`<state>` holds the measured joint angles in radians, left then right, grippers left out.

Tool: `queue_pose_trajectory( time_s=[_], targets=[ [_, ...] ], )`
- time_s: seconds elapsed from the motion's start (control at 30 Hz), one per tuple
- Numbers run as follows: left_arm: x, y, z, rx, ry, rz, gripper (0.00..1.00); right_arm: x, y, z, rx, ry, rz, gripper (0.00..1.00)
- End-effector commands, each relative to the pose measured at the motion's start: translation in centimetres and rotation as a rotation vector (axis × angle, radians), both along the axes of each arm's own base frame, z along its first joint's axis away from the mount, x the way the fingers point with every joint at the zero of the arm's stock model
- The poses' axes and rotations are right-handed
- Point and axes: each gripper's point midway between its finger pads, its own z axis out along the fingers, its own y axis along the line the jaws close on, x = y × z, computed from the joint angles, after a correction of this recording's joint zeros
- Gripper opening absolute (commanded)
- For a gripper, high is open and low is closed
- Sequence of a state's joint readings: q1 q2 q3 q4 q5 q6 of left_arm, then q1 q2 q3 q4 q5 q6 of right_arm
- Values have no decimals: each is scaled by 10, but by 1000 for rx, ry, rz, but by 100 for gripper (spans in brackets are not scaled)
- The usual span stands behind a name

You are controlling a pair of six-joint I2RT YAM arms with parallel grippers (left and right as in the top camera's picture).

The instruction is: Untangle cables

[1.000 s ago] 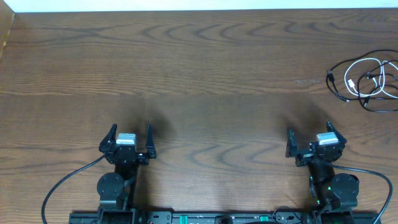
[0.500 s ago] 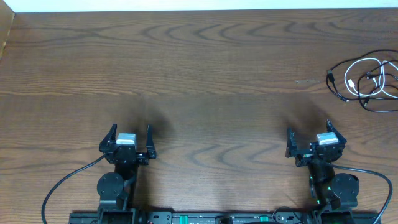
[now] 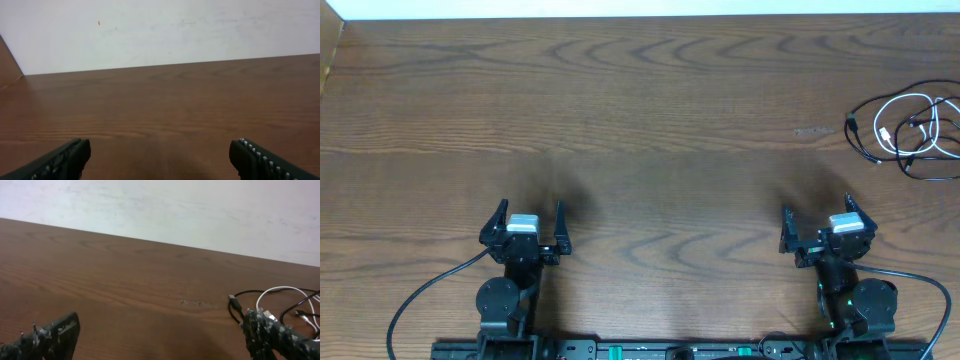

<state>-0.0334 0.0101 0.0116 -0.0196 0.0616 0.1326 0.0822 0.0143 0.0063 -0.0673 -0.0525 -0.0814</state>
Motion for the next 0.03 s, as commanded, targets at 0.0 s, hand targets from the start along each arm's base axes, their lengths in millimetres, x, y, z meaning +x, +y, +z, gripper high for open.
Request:
queue_pose_trajectory(
  time_s=[0.0],
  targets=[
    [-1, -2, -14, 12, 48, -13, 93, 0, -1, 0, -9, -4, 0, 99]
  ],
)
